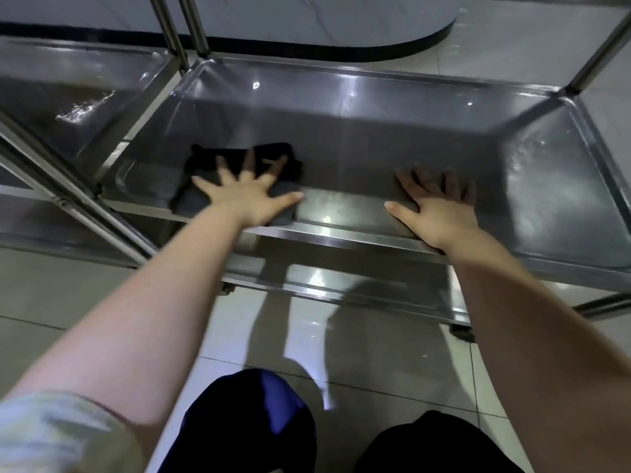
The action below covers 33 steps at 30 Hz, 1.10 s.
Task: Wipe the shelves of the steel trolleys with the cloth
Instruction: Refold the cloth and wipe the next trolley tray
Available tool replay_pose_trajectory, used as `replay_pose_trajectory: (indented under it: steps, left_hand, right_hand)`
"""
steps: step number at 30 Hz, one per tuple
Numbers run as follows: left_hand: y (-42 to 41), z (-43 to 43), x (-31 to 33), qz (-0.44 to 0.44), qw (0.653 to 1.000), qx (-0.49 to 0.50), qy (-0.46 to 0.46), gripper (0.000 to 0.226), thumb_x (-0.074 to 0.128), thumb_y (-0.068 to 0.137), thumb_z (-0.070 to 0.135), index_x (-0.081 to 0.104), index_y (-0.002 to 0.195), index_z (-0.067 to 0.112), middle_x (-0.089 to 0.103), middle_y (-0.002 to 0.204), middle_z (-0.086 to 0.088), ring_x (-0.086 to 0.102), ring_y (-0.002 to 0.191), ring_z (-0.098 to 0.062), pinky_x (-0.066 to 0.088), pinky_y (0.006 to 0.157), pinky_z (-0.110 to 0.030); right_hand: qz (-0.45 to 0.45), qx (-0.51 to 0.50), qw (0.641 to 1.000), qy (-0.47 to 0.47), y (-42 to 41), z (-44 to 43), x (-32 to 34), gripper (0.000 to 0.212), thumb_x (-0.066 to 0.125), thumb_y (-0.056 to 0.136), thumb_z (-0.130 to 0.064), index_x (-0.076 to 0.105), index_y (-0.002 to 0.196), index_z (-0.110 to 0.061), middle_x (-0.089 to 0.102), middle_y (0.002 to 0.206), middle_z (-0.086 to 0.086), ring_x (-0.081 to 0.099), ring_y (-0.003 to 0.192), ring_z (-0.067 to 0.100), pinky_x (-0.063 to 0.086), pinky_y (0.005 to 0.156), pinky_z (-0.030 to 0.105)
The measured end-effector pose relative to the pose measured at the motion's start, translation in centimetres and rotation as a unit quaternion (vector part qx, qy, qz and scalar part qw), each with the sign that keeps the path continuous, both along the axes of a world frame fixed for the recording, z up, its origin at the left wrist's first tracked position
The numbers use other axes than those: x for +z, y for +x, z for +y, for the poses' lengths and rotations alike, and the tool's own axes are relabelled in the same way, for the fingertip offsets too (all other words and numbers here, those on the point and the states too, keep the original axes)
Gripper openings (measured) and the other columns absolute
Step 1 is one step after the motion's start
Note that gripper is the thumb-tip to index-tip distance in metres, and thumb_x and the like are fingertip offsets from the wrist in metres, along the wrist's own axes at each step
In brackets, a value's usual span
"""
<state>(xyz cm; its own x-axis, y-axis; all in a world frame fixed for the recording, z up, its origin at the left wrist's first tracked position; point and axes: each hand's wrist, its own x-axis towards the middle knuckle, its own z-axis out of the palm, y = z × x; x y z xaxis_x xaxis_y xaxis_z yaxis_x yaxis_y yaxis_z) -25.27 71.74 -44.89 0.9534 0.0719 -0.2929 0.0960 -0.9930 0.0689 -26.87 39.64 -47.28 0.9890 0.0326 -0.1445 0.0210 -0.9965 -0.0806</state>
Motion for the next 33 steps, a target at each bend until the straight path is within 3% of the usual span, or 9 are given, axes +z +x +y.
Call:
replay_pose_trajectory:
  steps: [4,6,10,16,20,24,28,33]
  left_hand:
    - [-2.0,-11.7,-0.5,-0.014,0.993,-0.115,-0.004,0.085,0.013,0.067,0.096,-0.011,0.141,0.064,-0.02,0.161,0.006,-0.024,0.141,-0.048,-0.014,0.094,-0.081]
    - [-2.3,-13.1,-0.7,-0.021,0.991,-0.132,-0.012,0.083,0.013,0.068,0.096,-0.009,0.142,0.065,-0.019,0.162,0.008,-0.025,0.142,-0.044,-0.017,0.095,-0.08]
    - [-0.7,-5.8,-0.8,-0.041,0.995,-0.093,-0.016,0.085,0.016,0.062,0.099,-0.004,0.139,0.07,-0.011,0.162,0.016,-0.016,0.147,-0.036,-0.012,0.102,-0.077]
    - [0.7,7.1,-0.1,-0.032,0.999,0.016,-0.021,0.092,0.011,0.05,0.105,-0.002,0.135,0.074,-0.009,0.162,0.019,-0.012,0.149,-0.032,-0.005,0.106,-0.074]
    - [0.5,7.8,-0.1,-0.03,0.999,0.009,-0.023,0.087,0.012,0.053,0.104,-0.005,0.134,0.075,-0.011,0.161,0.018,-0.014,0.148,-0.033,-0.007,0.106,-0.074]
    - [0.1,7.4,-0.3,-0.036,0.999,-0.002,-0.031,0.082,0.016,0.062,0.1,-0.004,0.136,0.073,-0.012,0.162,0.016,-0.016,0.148,-0.034,-0.008,0.105,-0.074]
    - [-0.4,9.1,-0.5,-0.046,0.999,-0.018,-0.019,0.083,0.014,0.058,0.101,-0.003,0.135,0.074,-0.007,0.162,0.019,-0.009,0.149,-0.03,-0.003,0.106,-0.075]
    - [-0.2,14.9,0.1,-0.037,0.998,0.044,-0.01,0.089,0.01,0.052,0.103,-0.006,0.134,0.074,-0.007,0.162,0.018,-0.006,0.15,-0.03,-0.001,0.106,-0.075]
  right_hand:
    - [0.002,0.0,1.0,0.002,0.1,-0.3,0.2,0.073,0.021,0.082,-0.083,0.004,0.148,-0.057,-0.003,0.161,-0.021,-0.006,0.149,0.03,-0.005,0.116,0.059]
    - [0.002,-0.002,1.0,0.013,0.0,-0.8,0.2,0.074,0.022,0.081,-0.084,0.004,0.147,-0.057,-0.001,0.161,-0.022,-0.005,0.15,0.027,-0.004,0.117,0.058]
    - [0.001,0.001,1.0,0.022,-0.1,-1.2,0.2,0.076,0.019,0.078,-0.087,0.005,0.147,-0.057,0.001,0.161,-0.022,-0.003,0.15,0.026,-0.005,0.117,0.057]
    - [0.015,-0.024,1.0,0.01,-0.1,1.2,0.5,0.075,0.022,0.08,-0.086,0.009,0.147,-0.056,-0.001,0.162,-0.02,-0.006,0.149,0.033,-0.009,0.111,0.068]
    - [-0.022,0.022,0.999,0.033,0.5,8.2,1.4,0.075,0.024,0.081,-0.082,0.011,0.148,-0.053,-0.003,0.162,-0.018,-0.011,0.148,0.036,-0.013,0.108,0.07]
    - [0.004,0.065,0.996,0.067,1.1,15.7,1.5,0.067,0.02,0.087,-0.077,0.006,0.149,-0.055,-0.001,0.162,-0.018,-0.014,0.148,0.033,-0.016,0.105,0.071]
    - [0.008,0.054,0.998,0.043,1.4,16.4,0.6,0.068,0.018,0.085,-0.081,0.002,0.147,-0.058,-0.004,0.161,-0.022,-0.012,0.149,0.029,-0.015,0.103,0.074]
    - [-0.006,0.052,0.998,0.038,1.7,16.4,0.3,0.07,0.018,0.083,-0.083,0.003,0.146,-0.058,-0.003,0.161,-0.023,-0.011,0.149,0.028,-0.011,0.106,0.073]
